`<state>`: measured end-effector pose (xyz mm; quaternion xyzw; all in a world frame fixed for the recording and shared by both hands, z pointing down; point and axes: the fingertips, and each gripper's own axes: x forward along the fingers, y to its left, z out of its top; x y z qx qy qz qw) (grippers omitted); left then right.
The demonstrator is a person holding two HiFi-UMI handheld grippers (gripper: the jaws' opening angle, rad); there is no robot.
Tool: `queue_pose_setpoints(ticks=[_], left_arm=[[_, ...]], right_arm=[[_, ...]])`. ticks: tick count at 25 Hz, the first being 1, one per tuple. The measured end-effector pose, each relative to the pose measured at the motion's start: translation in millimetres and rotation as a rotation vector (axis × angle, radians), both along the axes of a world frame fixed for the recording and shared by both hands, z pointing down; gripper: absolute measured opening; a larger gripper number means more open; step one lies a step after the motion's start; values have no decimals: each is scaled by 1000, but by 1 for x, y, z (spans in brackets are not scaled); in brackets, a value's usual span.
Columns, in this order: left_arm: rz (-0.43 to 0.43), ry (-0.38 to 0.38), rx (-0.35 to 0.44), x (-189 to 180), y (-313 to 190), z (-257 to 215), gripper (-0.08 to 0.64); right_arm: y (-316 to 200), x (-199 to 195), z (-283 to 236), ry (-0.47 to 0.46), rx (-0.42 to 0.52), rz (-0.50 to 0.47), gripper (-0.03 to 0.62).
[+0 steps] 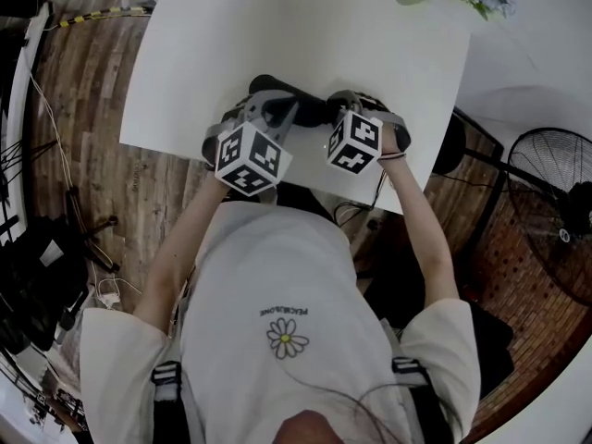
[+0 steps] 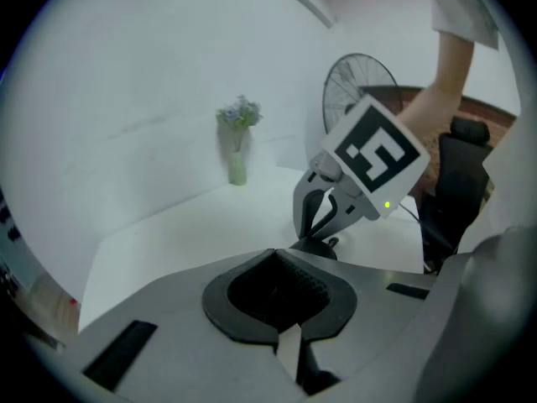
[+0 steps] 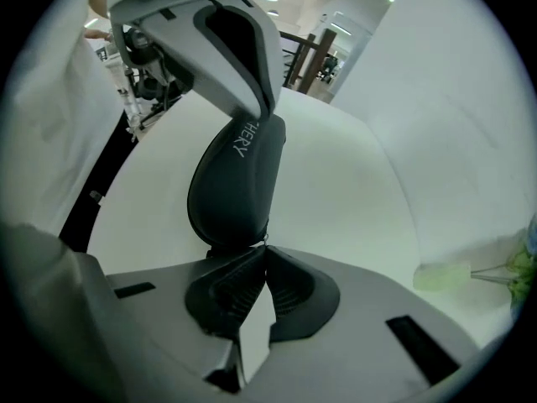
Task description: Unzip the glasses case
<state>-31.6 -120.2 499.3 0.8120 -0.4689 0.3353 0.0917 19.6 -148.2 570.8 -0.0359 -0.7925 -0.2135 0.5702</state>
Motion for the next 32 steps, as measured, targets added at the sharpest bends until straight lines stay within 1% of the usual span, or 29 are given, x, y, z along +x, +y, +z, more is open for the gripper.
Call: queue_pose_setpoints(ticks=[1,2,6,7,8,9,10,11,15,18,21,23,26,30,32], left_arm=[[-36,36,3,-7,0,-4,14],[-65,55,7,-16,1,-7,14],[-147,63,2,-45,15,-2,12],[-167,71,-3,-50,19,-1,12],[-184,77,-6,-55,22,-1,14],[-198,81,-6,-61,25,-1,12],[-212,83,-5,-66,28,-1,12],[-225,85,-4,-71,31,-1,14],[-261,100,-7,-84,39,2,14],[-239,97,-35,-80,42,12,14],[-180,76,-78,-65,46,28,14],[-150,66,-94,-56,46,36,14],[-118,49,-88,-44,43,41,14],[-26,18,-113,-28,43,52,14],[-8,15,-104,-24,43,52,14]], right_arm=[[-4,0,-1,-11,12,24,8],[-8,1,-2,-28,30,40,8],[-10,0,-12,-121,151,81,9],[-9,1,-15,-143,155,97,9],[-8,2,-18,-167,146,119,23],[-8,4,-22,-191,134,143,98],[-7,6,-27,-211,124,163,194],[-6,7,-33,-228,116,172,240],[14,8,-58,-279,76,153,241],[36,3,-62,-302,29,143,242],[55,-6,-51,-295,19,107,250],[62,-13,-43,-286,34,78,252],[62,-22,-37,-285,62,65,252],[53,-28,-35,-255,145,31,252],[49,-30,-35,-250,164,23,252]])
